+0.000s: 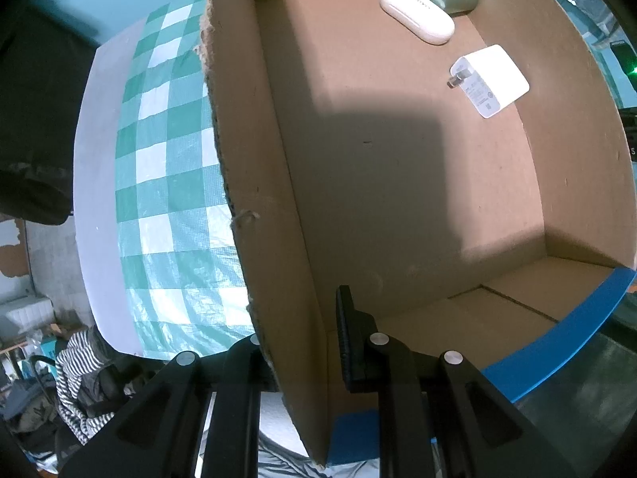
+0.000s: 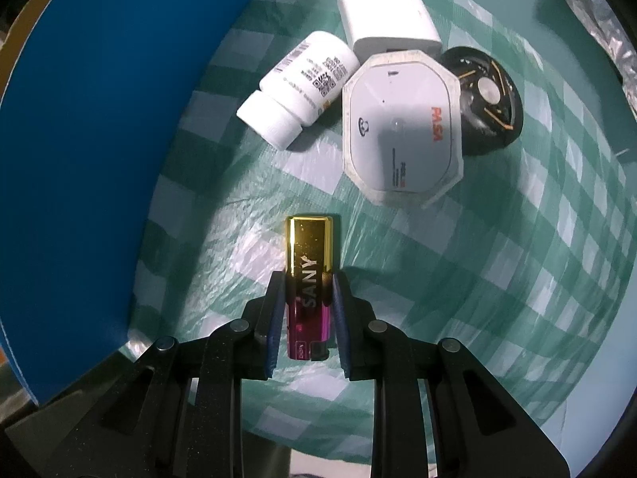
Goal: Organize rigid objects
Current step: 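Grasp the pink-gold lighter with the right gripper and lift, then carry the lighter with the right gripper into the box and release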
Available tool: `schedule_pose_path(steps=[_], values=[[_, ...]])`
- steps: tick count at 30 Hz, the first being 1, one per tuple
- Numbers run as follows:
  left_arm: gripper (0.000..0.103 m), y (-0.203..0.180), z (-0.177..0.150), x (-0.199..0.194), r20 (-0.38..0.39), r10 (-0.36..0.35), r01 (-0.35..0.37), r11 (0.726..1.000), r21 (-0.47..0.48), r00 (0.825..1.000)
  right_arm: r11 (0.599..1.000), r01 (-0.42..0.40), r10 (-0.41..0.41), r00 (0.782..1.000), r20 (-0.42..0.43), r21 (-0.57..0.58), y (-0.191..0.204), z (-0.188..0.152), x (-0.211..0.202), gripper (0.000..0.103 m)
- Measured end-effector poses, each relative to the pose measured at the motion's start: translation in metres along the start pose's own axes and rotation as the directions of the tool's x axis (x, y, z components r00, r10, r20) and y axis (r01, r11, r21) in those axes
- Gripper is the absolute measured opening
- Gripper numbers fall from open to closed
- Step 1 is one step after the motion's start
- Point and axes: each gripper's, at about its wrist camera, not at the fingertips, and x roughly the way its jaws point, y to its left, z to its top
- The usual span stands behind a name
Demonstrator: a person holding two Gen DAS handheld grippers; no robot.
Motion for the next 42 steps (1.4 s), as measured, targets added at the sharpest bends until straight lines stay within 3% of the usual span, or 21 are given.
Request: schedule_pose_path(steps=[7,13,18,42], values=[[0.016,0.002,-0.001,0.001,0.001,-0.001,0.001,1.0,0.001,1.0,1.0,0.003,-0.003,1.0,-0.029,0.017,-0.016,0.01,0.001,0.024],[0.016,0.001,-0.002,0.001,0.005,-0.002,0.002,1.0,0.002,1.0,0.999,0.041,-0.041,0.999,-0.021,-0.011,-0.007,0.021,0.002,0.022],[0.016,0.003,-0.002,0.001,0.006,-0.005,0.005,1.0,0.001,1.0,1.0,0.014,-0.014,1.0,-0.011,0.002,-0.01,0.019,-0.002,0.022],[0.016,0.002,-0.002,0.004,0.002,-0.005,0.005,1.0,0.011,1.0,0.996,-0.013,0.021,0.996,0.089,-0.087,0.009,0.031,-0.098,0.022]])
